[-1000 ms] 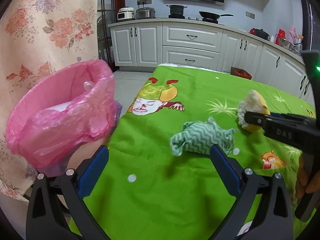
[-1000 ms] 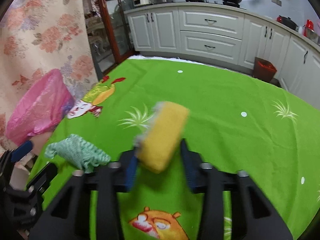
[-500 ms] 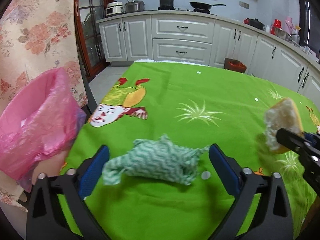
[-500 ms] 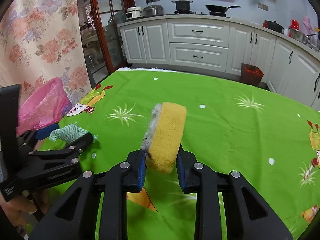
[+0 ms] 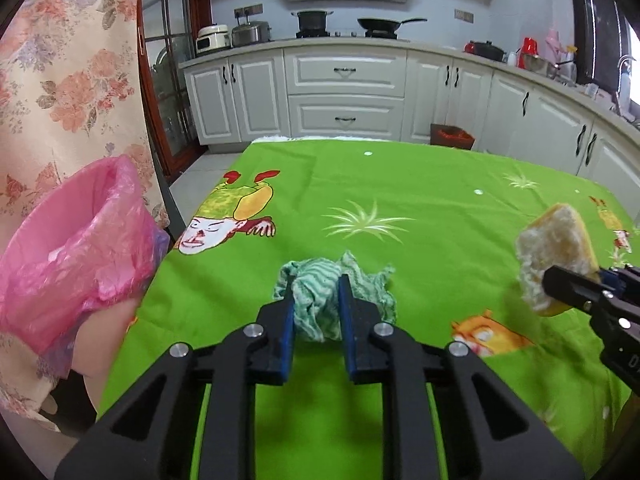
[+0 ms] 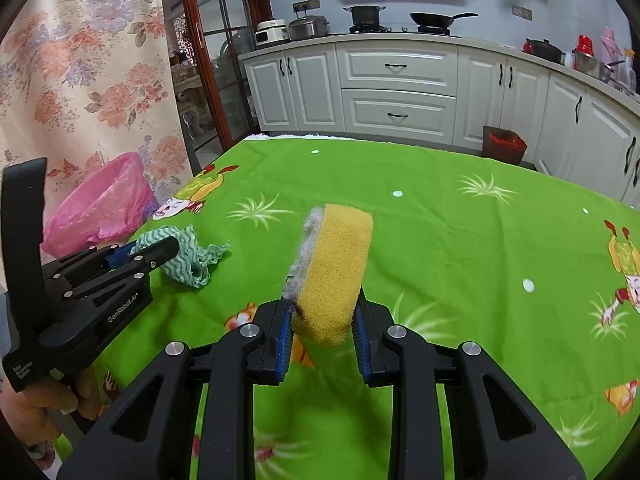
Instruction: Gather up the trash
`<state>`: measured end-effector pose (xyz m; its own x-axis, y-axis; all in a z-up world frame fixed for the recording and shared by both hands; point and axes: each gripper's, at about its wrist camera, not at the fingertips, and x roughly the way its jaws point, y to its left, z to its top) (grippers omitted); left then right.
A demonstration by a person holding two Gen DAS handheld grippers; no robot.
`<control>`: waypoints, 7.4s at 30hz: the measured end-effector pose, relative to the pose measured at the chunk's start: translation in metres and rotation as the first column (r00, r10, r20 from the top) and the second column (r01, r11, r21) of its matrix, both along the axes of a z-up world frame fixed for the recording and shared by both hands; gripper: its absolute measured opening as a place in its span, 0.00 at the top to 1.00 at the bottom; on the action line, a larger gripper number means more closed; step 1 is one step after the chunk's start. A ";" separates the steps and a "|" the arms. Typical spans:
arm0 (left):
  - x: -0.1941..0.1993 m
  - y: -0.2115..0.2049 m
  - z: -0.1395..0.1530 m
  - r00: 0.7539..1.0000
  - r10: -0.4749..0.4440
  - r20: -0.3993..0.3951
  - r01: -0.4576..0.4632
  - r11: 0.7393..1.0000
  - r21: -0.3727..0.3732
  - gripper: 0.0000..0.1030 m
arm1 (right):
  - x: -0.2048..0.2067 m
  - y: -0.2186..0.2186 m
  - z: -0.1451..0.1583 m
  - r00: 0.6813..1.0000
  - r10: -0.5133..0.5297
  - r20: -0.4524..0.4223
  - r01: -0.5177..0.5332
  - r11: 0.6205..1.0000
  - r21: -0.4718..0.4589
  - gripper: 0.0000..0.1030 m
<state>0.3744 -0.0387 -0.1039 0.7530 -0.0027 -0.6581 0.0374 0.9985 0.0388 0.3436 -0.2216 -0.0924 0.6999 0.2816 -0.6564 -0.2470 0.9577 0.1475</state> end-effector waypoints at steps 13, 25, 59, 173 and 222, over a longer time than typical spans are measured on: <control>-0.087 -0.022 0.013 0.997 -0.057 0.056 0.057 0.998 0.004 0.82 | -0.072 -0.008 0.005 1.000 0.012 0.020 -0.012 1.000 -0.028 0.75; -0.157 -0.030 0.028 0.989 -0.074 0.126 0.075 0.997 -0.007 0.82 | -0.127 -0.004 0.011 0.998 0.034 0.044 -0.032 0.998 -0.052 0.75; -0.215 0.073 0.038 0.979 0.088 0.185 -0.087 0.996 -0.018 0.82 | -0.140 0.100 0.016 0.962 0.270 0.026 -0.265 0.957 -0.117 0.75; -0.280 0.139 0.113 0.883 0.364 0.298 -0.370 0.928 -0.038 0.05 | -0.159 0.124 0.092 0.891 0.368 0.267 -0.376 0.926 -0.024 0.18; -0.295 0.143 0.093 0.865 0.380 0.327 -0.395 0.918 -0.025 0.05 | -0.175 0.132 0.072 0.853 0.369 0.369 -0.385 0.922 -0.030 0.18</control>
